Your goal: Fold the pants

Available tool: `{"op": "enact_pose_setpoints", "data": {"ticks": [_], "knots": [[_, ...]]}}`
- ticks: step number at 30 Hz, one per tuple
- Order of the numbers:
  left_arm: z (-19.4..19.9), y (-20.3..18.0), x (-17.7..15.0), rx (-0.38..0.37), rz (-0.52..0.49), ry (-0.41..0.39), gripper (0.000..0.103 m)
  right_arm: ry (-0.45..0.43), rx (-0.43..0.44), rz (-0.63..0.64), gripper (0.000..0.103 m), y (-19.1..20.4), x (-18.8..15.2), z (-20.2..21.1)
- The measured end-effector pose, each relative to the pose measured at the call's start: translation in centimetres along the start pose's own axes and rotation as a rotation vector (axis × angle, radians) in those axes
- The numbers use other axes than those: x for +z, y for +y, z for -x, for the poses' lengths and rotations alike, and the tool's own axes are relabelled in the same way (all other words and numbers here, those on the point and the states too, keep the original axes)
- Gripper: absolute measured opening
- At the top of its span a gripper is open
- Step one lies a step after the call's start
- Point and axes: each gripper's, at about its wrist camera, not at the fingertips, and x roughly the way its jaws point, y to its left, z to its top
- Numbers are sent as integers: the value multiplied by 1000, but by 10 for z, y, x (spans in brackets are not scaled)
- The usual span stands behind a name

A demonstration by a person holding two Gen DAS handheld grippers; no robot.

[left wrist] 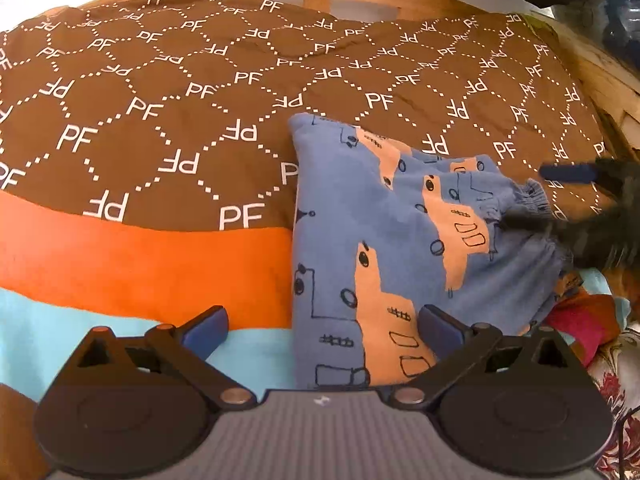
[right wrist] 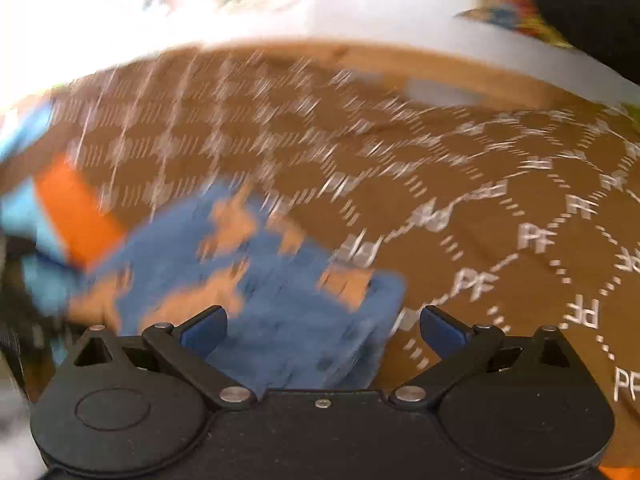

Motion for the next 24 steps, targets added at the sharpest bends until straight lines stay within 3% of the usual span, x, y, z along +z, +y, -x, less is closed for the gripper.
{"op": "enact_pose_setpoints", "data": {"ticks": [2, 8, 13, 17, 20, 24], "knots": [[0, 1, -1, -2, 13, 3, 103, 36, -47, 87, 102, 12, -8, -4], [1, 2, -2, -4, 22, -2, 103, 7, 18, 19, 102, 6, -6, 24], [3, 2, -4, -7, 25, -4, 103, 113, 18, 98, 102, 9, -13, 16], [4, 1, -6, -6, 28, -5, 103, 143, 48, 50, 102, 5, -16, 12], [5, 1, -7, -9, 33, -4, 103, 134, 67, 77, 102, 3, -10, 19], [7, 2, -6, -12, 43, 4, 103, 43, 57, 12, 102, -6, 0, 31]]}}
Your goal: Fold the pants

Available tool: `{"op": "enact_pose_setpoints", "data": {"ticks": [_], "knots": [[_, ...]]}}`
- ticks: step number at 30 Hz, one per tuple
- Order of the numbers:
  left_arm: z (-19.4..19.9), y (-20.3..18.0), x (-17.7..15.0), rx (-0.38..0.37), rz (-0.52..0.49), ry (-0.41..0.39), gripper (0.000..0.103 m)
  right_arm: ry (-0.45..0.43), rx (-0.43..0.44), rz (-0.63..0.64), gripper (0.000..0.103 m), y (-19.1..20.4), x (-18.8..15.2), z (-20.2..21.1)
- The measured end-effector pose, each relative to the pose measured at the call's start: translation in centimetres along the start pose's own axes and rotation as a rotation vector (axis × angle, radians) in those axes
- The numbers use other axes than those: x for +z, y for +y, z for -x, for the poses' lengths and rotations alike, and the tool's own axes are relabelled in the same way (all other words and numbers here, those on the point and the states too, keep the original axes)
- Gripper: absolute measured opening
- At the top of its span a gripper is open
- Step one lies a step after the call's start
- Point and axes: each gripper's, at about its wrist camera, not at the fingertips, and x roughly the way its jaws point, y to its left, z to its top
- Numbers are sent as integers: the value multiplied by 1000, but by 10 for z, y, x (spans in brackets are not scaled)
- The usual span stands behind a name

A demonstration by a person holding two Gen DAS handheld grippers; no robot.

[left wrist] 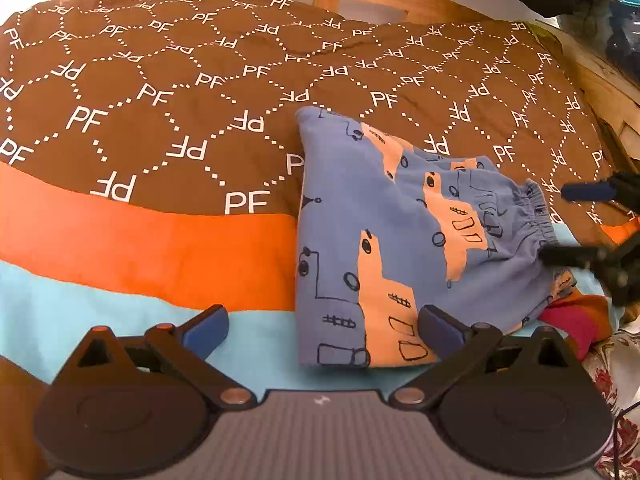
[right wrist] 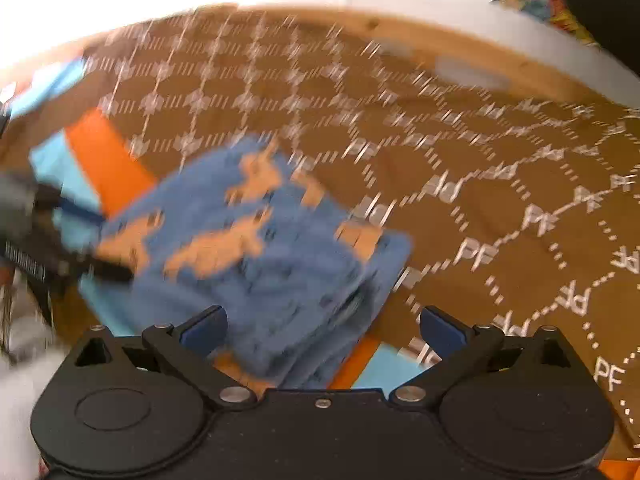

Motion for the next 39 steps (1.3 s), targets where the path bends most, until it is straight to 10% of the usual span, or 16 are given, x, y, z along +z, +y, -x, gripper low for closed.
{"op": "enact_pose_setpoints", "data": {"ticks": [9, 19, 39], "knots": [[2, -3, -5, -2, -6, -7, 103, -80, -299, -124, 102, -20, -10, -34], [5, -1, -6, -8, 15, -1, 103, -171, -177, -237, 102, -34, -4, -11], [12, -5, 7, -47, 53, -12, 103, -56, -108, -292, 102, -32, -22, -26]]}}
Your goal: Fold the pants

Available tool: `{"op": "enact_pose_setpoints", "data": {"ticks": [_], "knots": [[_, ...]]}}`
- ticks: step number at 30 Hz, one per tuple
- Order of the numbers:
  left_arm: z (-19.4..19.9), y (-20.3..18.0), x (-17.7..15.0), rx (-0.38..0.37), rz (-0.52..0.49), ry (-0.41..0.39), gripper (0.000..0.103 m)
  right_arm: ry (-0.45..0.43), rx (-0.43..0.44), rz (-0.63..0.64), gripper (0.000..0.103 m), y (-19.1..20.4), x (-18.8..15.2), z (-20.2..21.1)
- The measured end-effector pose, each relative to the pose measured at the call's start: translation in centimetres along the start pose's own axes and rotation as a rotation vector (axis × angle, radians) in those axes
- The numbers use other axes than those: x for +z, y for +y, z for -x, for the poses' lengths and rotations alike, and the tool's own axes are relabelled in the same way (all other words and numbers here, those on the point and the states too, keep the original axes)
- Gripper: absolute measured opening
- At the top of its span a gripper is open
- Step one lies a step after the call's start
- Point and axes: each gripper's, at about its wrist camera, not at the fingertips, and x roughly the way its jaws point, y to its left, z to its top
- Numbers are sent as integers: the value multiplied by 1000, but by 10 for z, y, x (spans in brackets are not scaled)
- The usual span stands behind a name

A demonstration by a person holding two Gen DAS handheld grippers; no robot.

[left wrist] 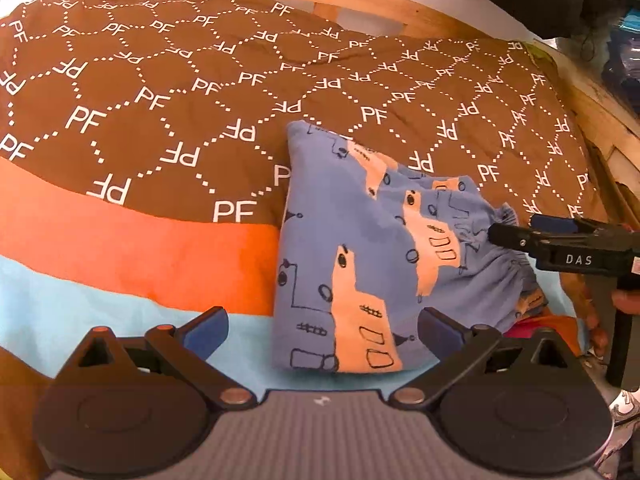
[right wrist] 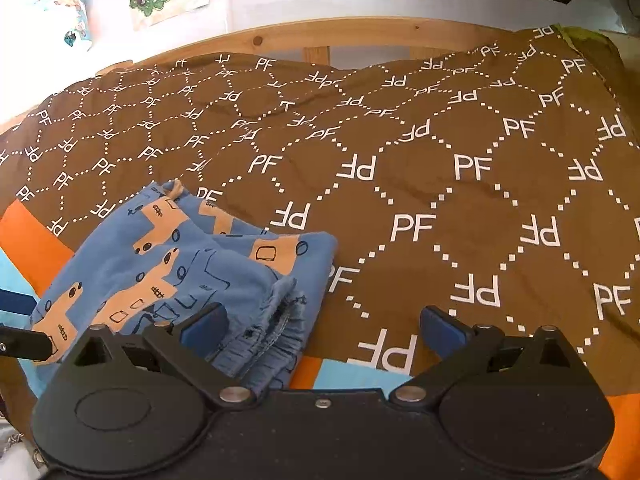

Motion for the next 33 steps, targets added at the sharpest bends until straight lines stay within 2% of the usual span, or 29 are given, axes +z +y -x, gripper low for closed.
{"op": "enact_pose_setpoints", "data": {"ticks": [9, 16, 20, 23, 26, 30, 33], "knots": [[-2, 6, 0, -32, 46, 5, 103, -17, 37, -10, 102, -3, 0, 3], [2, 18, -2, -100, 102, -16, 103, -39, 96, -31, 102, -5, 0, 5], [1, 20, 1, -102, 93, -17, 103, -49, 63, -13, 102, -5, 6, 1], [-3, 20, 5, -87, 83, -6, 103, -38, 85, 67, 102, 2, 21, -10], [-9, 23, 5, -68, 107, 21, 103, 5, 122, 231, 102, 23, 35, -34], [-10, 24, 1, -71, 83, 12, 103, 29, 34, 367, 102, 39, 43, -63], [-9, 23, -1, -67, 65, 8, 103, -9, -45, 307, 102, 24, 53, -63]]}}
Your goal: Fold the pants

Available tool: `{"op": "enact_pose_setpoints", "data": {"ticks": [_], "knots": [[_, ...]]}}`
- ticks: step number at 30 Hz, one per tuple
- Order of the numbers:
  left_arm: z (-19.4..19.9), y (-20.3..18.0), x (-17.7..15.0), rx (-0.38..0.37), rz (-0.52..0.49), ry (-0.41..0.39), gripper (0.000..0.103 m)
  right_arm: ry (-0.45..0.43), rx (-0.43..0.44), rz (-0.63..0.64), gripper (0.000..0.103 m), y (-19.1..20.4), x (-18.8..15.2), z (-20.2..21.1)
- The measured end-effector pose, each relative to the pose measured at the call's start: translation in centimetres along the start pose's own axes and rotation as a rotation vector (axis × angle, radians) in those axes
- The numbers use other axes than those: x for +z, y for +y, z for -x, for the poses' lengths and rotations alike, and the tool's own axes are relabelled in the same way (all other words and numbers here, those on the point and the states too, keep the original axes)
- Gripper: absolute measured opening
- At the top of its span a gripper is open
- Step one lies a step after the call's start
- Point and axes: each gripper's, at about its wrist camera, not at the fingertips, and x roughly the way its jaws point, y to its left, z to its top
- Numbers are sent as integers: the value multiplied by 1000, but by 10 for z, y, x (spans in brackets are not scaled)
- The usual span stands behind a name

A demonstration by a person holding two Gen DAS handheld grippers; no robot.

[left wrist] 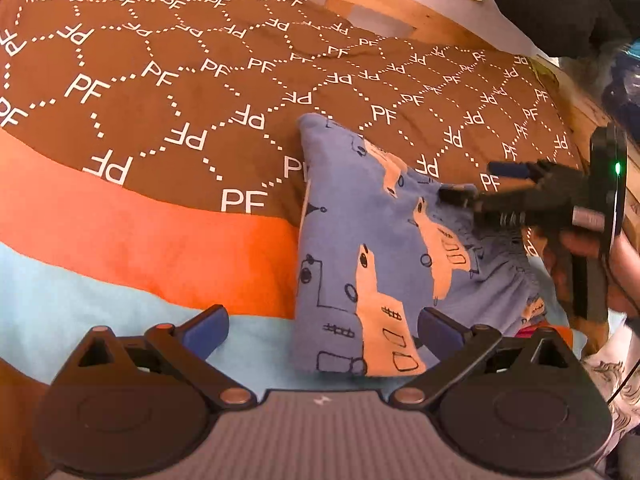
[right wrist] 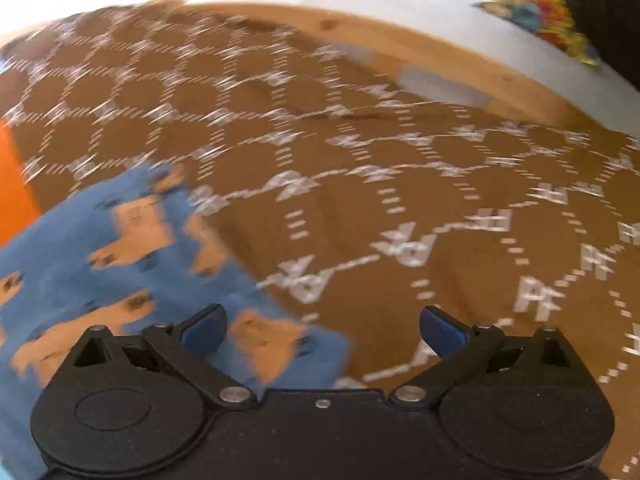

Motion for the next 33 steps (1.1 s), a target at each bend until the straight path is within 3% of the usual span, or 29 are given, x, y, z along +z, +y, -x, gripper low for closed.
{"op": "enact_pose_setpoints", "data": {"ticks": [4, 10, 18, 29, 33], "knots": [[3, -2, 0, -10, 0, 3, 103, -18, 76, -149, 102, -27, -5, 17], [10, -9, 2, -15, -24, -9, 103, 5, 211, -243, 102, -34, -27, 42], [13, -15, -2, -18, -47, -3, 103, 18, 208, -267, 102, -27, -46, 56], [9, -7, -5, -35, 0, 19, 103, 18, 230, -301, 102, -30, -53, 50], [10, 0, -4, -64, 44, 5, 103, 6, 277, -340, 102, -36, -51, 47]]}}
